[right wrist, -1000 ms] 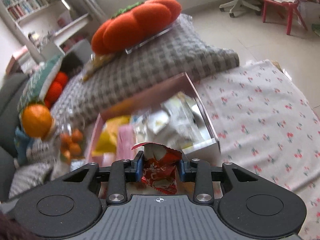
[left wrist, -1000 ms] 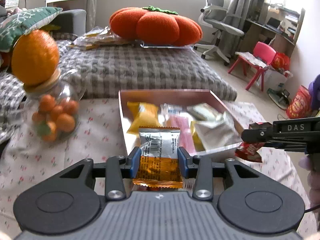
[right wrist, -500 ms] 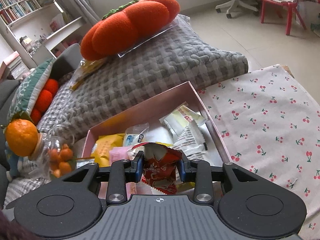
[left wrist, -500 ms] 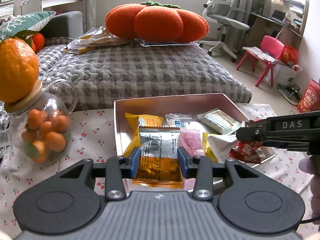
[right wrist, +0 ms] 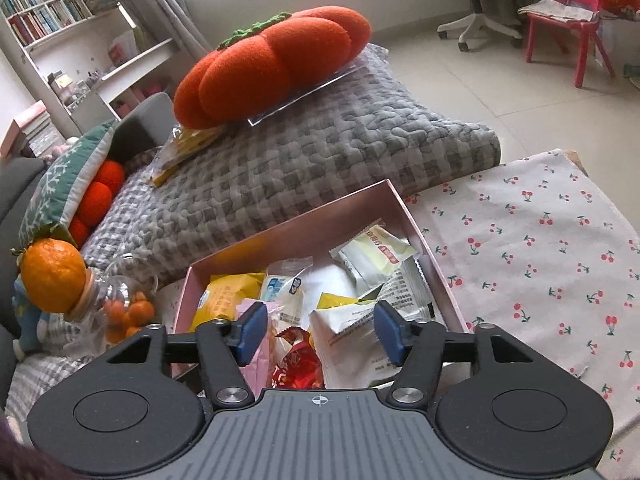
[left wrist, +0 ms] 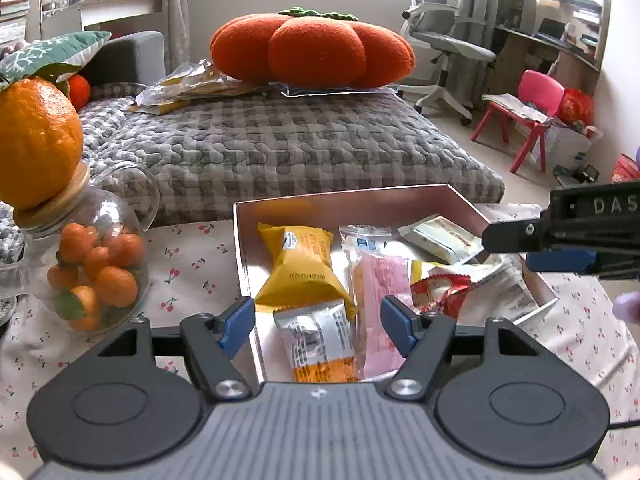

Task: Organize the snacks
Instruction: 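Lower both packs into the box and open both tools, then withdraw both open tools from the box toward the remaining snacks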

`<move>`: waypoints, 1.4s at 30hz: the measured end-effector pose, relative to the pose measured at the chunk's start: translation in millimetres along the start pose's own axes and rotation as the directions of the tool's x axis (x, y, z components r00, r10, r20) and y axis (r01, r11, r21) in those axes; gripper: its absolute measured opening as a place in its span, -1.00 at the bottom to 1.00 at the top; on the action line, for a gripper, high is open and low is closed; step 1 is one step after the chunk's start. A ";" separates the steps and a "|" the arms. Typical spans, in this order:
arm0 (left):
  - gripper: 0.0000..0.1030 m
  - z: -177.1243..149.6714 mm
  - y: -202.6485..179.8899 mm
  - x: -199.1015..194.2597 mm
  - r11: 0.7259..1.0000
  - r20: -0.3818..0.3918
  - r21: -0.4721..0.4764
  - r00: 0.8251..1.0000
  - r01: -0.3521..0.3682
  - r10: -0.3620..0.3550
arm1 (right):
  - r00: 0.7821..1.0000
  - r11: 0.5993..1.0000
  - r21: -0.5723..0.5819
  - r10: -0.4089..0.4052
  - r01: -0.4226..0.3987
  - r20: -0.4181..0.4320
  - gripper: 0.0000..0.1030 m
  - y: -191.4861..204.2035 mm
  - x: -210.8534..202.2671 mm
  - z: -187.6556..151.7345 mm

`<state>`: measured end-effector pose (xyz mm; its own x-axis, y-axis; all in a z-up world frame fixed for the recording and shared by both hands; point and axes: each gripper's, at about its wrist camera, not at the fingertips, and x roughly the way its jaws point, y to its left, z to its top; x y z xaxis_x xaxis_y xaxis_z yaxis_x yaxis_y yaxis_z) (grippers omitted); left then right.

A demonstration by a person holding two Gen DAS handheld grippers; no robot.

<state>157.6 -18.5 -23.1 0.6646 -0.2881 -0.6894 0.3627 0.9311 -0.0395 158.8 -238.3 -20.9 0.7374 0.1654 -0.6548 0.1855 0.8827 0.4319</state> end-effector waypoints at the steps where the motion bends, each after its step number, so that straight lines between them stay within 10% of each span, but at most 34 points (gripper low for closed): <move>1: 0.36 -1.0 0.1 -2.8 1.000 0.001 0.001 1.000 0.002 -0.002 | 1.000 1.000 0.000 -0.001 0.001 0.001 0.21 0.4 -2.1 0.1; 12: 0.63 -21.5 3.8 -28.1 1.000 -0.029 0.014 1.000 0.003 -0.002 | 1.000 0.996 -0.084 -0.027 0.027 -0.003 0.62 8.4 -39.1 -18.7; 42: 0.99 -97.7 10.8 -55.9 0.996 -0.052 0.051 0.996 -0.074 0.077 | 0.996 0.952 -0.300 -0.082 0.064 -0.047 0.81 -10.3 -71.7 -107.1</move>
<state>60.5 29.5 -55.6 0.6557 -0.2040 -0.7270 0.3455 0.9372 0.0486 34.5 -212.1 -44.8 0.6885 0.1131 -0.7164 0.0292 0.9826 0.1832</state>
